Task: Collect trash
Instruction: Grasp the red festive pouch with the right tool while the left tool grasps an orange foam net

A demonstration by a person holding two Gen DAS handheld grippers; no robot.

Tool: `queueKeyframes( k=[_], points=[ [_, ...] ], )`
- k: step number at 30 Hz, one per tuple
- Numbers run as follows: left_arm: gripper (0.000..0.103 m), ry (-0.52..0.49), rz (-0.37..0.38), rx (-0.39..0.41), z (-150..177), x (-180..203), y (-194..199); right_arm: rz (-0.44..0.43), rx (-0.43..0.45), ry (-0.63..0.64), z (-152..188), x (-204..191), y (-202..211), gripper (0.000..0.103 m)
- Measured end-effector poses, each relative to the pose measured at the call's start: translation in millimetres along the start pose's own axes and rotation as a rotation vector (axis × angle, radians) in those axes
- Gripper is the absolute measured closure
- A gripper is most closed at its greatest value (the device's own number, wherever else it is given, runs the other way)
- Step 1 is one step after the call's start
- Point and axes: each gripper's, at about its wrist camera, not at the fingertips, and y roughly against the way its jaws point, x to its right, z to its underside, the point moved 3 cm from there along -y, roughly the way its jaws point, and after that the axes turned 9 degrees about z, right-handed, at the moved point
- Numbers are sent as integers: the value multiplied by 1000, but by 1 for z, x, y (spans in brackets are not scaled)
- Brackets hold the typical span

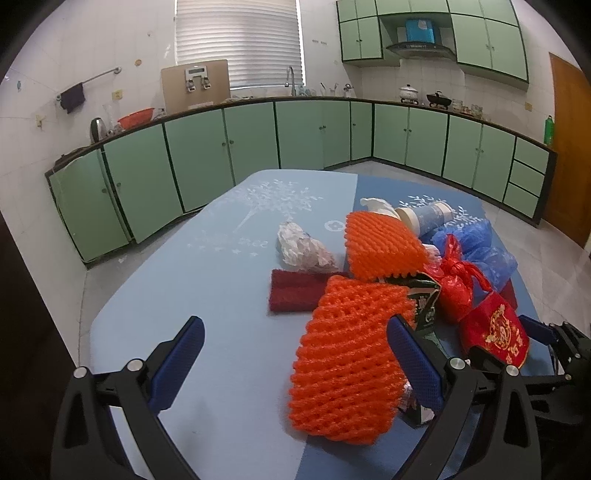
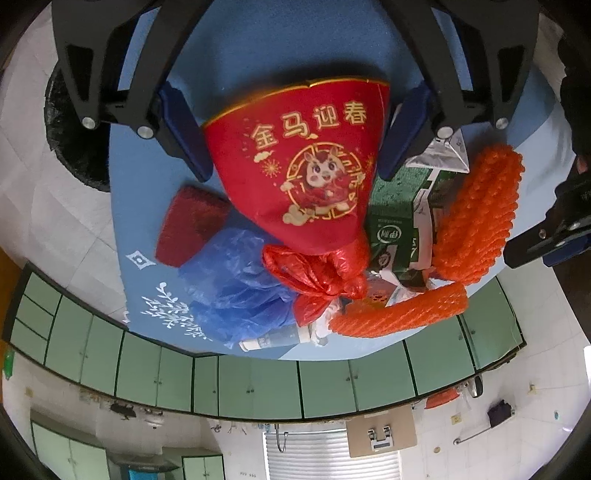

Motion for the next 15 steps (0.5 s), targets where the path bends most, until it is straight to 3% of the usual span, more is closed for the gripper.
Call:
queueKeyframes(
  k=[5,15],
  points=[
    [6,-16,12,-7,2,8,-1,-33,1,-15,2,7,3,18],
    [6,-51,29,-39,6,27,-18,-7,53,-49,0,32,25,18]
  ],
)
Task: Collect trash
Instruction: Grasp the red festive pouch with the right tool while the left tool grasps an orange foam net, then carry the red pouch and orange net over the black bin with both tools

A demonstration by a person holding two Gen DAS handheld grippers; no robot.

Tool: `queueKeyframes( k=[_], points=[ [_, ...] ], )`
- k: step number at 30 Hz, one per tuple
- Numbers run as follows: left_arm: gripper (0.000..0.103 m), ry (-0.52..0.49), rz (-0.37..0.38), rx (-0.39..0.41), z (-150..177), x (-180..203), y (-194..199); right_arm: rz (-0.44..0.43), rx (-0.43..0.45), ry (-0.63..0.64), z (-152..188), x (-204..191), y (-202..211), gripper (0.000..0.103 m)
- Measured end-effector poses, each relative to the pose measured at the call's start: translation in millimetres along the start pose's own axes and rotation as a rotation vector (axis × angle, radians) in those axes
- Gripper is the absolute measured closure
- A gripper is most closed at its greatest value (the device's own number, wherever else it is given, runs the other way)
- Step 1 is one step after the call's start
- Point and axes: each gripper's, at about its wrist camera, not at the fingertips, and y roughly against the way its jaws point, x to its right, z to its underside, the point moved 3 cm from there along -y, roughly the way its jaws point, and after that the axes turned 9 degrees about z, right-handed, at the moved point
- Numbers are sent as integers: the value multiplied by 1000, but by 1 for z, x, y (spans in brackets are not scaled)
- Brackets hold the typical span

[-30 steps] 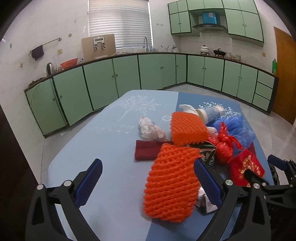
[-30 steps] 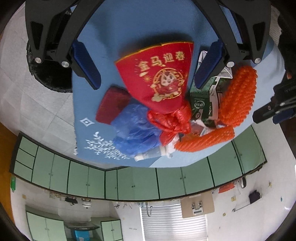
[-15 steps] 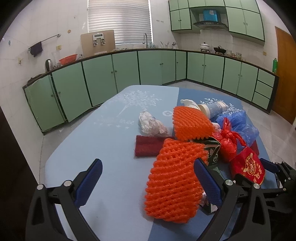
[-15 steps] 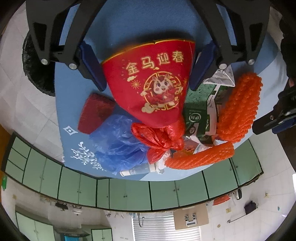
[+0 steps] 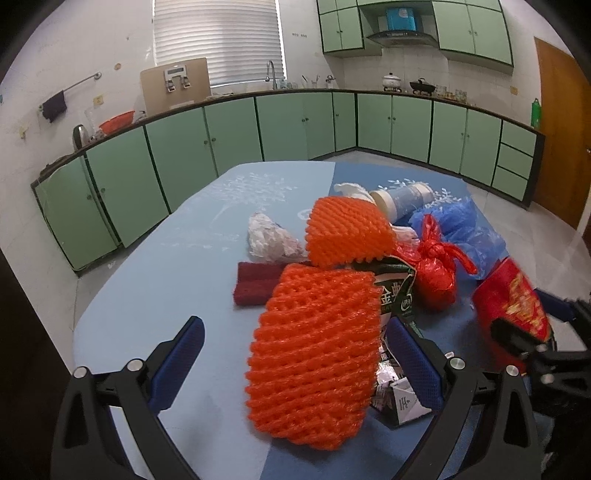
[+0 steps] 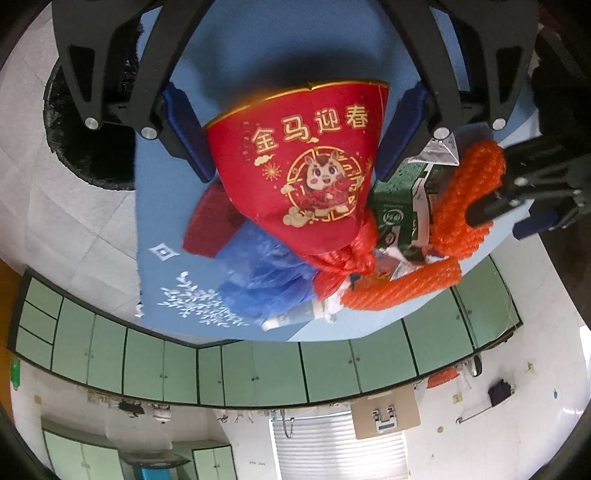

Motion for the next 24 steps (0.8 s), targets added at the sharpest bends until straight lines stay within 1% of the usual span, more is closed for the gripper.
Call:
queueKeyframes(
  k=[2,3,5,6,7,9,12,14,16,17,19,23,24],
  points=[
    [7,5,4,-14,1,0,-5,9,-1,-10,0,5,1,18],
    [10,8,5,-24,1,-1,-8,11,-2,-15,0,7,1,18],
    [13,11,2,-39,3,-1,-13,15,-3,-23,1,10,2,18],
    [17,16,2,-49,4,-2,-16,17,-4,-26,1,11,2,18],
    [27,21,11,-57,5,-3,-18,17,-5,-27,0,12,1,18],
    [35,27,44,-79,7,-3,-22,16,-3,-25,-1,12,1,18],
    [43,20,49,-66,7,0,-18,13,3,-21,-1,10,1,18],
    [51,12,45,-54,7,1,-14,10,10,-19,-2,9,3,17],
    [60,16,44,-44,7,-1,-9,10,16,-19,-2,8,5,17],
    [62,23,48,-38,6,-2,-5,10,20,-19,-2,8,6,17],
    [70,27,38,-27,4,-5,1,10,29,-24,-4,10,9,17],
    [75,33,10,2,-2,-7,14,10,46,-37,-5,13,16,17],
    [79,36,6,14,-4,-7,19,10,51,-39,-5,13,18,17]
  ],
)
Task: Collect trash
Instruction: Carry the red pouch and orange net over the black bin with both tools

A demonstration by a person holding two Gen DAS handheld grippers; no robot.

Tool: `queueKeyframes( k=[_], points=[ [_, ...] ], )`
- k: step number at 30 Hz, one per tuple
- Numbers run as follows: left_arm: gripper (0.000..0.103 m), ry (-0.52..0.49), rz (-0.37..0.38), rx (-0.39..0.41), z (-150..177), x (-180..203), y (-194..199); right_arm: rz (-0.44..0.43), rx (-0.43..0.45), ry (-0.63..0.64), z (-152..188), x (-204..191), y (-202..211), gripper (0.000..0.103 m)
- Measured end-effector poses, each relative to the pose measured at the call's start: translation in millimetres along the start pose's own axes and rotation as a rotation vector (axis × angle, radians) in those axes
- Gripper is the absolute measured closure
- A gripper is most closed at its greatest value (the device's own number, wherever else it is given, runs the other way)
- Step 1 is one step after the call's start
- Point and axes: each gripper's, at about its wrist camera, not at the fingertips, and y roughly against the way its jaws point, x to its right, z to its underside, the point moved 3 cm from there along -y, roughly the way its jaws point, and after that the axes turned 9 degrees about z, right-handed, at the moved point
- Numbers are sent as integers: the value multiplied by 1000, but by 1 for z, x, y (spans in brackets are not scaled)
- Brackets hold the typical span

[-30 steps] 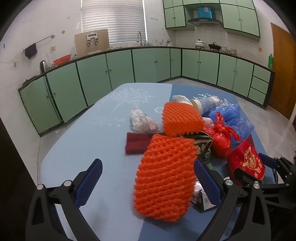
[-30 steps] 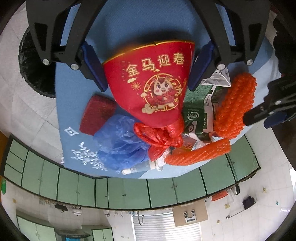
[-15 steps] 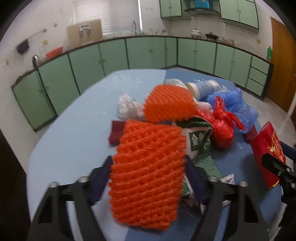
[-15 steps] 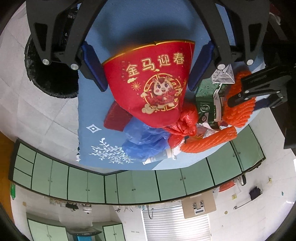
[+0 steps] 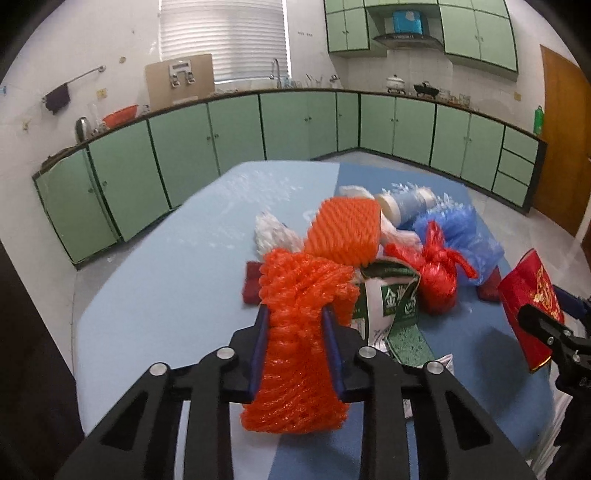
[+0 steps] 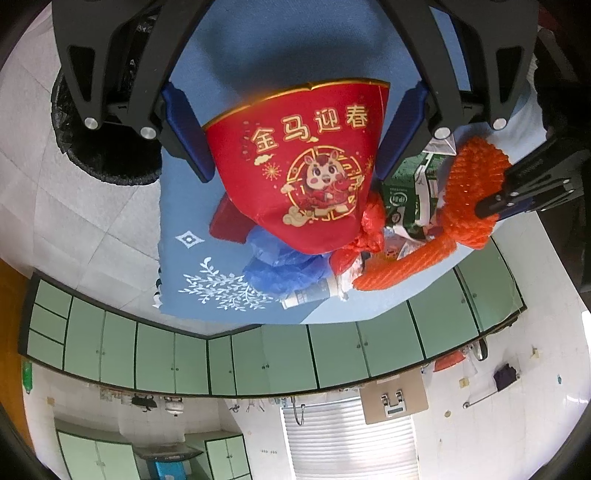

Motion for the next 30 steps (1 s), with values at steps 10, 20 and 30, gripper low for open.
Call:
queueKeyframes(
  k=[10,20,30],
  points=[
    [79,-31,69,87,-25,23,45,4,65,-48,-14,17,29,17],
    [79,-135,277,104,-47,97,40,140,117,-140,-16,86,58,17],
    [78,-233,483,80,-61,198,-2,327,101,-216,4,182,59,17]
  ],
)
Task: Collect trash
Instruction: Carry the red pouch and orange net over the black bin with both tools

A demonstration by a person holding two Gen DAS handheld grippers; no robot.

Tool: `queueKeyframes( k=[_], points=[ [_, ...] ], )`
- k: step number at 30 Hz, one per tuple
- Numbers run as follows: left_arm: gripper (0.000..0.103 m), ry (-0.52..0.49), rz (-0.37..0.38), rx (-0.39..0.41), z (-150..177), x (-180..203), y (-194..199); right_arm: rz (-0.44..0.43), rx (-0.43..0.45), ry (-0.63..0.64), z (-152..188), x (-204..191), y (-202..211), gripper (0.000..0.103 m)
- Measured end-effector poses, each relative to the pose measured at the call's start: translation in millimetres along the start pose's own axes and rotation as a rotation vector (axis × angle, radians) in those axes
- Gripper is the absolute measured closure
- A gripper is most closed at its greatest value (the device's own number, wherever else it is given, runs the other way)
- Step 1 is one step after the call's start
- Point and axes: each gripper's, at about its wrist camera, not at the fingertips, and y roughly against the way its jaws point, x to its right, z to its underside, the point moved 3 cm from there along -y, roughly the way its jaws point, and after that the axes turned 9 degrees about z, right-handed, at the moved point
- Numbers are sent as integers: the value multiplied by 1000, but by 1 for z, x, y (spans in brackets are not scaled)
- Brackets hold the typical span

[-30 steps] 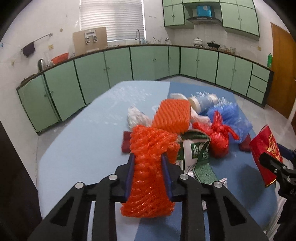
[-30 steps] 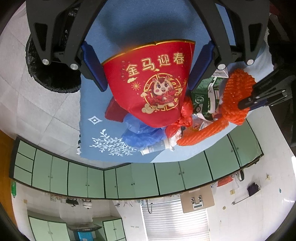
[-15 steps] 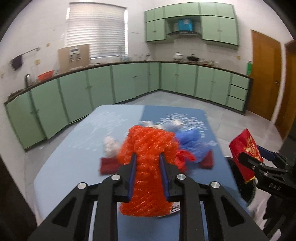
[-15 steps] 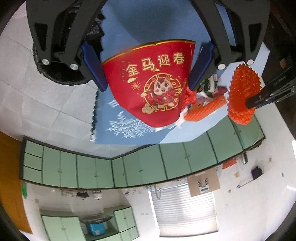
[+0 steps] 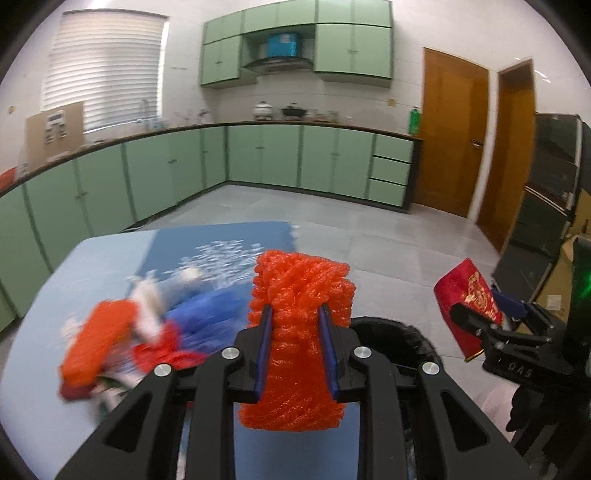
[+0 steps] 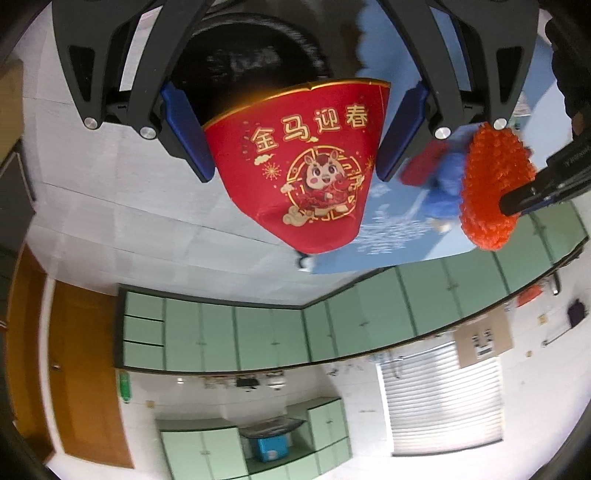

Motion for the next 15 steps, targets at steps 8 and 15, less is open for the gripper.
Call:
queueKeyframes(
  k=[8,15],
  points=[
    [77,-54,98,-61,-7,47,-82,79,-38,-40,12,51,-37,17],
    [75,-67,147,-141,-1,69,-145,119,-106,-72,28,80,-80,17]
  ],
)
